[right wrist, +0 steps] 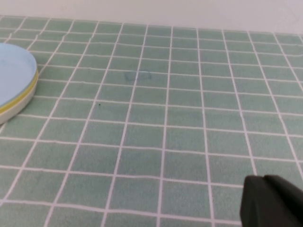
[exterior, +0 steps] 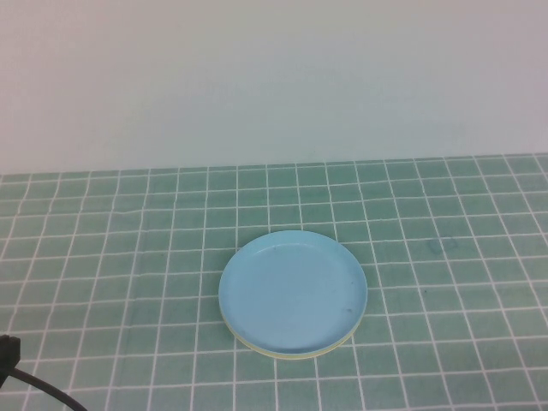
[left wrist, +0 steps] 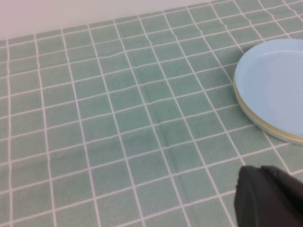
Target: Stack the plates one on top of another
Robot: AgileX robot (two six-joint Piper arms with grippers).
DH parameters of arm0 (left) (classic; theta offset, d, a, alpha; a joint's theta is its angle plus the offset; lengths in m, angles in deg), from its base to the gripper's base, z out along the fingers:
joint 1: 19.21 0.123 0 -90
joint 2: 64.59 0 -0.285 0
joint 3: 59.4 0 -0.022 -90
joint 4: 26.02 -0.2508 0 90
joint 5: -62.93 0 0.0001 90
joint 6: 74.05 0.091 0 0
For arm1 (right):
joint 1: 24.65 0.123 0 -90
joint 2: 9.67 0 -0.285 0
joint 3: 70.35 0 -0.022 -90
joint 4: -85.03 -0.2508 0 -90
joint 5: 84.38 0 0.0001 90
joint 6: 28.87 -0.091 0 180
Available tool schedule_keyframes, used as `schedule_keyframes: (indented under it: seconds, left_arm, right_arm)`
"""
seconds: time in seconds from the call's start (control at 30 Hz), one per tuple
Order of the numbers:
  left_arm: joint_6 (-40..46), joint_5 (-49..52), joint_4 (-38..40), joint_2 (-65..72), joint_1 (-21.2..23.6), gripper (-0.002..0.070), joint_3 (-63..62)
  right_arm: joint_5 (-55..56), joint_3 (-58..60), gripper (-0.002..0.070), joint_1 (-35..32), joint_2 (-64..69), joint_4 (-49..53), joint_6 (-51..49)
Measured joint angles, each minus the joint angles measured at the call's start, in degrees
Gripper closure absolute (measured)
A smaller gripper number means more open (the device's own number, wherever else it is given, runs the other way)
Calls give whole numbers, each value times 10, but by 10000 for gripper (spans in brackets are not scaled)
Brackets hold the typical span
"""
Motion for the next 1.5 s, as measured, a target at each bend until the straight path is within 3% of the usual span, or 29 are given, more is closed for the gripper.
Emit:
schedule_keyframes:
  seconds: [1.2, 1.5]
  left_arm:
    - [0, 3, 0, -10, 0, 676, 1]
    - [0, 8, 6, -73, 86, 676, 1]
  right_arm:
    - [0, 0, 678, 0, 0, -3, 0]
    - [0, 0, 678, 0, 0, -4, 0]
